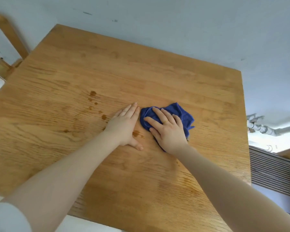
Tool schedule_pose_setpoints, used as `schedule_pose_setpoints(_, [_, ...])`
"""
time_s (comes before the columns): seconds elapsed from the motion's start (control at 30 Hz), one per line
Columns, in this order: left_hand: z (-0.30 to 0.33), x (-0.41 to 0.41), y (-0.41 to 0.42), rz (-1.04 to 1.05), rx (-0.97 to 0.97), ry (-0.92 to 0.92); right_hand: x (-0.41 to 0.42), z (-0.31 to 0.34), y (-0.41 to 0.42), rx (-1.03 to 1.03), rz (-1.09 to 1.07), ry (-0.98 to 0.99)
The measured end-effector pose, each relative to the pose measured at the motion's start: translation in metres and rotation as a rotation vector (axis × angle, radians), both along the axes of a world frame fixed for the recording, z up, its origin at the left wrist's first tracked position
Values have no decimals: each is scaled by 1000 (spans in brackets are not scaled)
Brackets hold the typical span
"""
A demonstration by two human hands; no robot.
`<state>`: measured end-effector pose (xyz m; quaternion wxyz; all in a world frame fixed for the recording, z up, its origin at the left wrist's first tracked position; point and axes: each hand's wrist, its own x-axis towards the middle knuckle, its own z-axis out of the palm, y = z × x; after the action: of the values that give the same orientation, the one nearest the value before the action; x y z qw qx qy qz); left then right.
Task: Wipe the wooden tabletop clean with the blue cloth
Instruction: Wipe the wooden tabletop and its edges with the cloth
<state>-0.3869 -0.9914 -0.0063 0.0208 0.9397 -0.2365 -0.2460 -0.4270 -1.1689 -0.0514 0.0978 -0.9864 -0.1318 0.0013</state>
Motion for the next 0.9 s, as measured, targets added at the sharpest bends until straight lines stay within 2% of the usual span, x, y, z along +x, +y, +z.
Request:
schedule_pose_setpoints(0.1, [4, 0, -3, 1, 5, 13, 26, 4, -14, -15, 101, 10])
schedule_pose_setpoints(0.3, [9, 5, 3, 9, -10, 19, 99, 3, -1, -14, -217, 69])
schedule_pose_setpoints(0.4, [13, 10, 21, 78, -9, 98, 87, 0, 6, 42, -205, 96])
schedule_pose_setpoints(0.47, [15, 12, 36, 132, 34, 128, 59, -4, 13, 63, -140, 30])
schedule_pose_setpoints(0.57, [20, 21, 55, 59, 181, 34, 39, 1, 17, 54, -30, -4])
schedule_pose_setpoints(0.67, [24, 29, 65, -14, 275, 3, 69, 5, 17, 28, 30, 34])
schedule_pose_setpoints(0.83, [20, 36, 60, -50, 354, -62, 124, 6, 39, 14, -186, 108])
schedule_pose_setpoints(0.9, [17, 40, 63, -46, 331, -63, 111, 3, 41, 26, -168, 100])
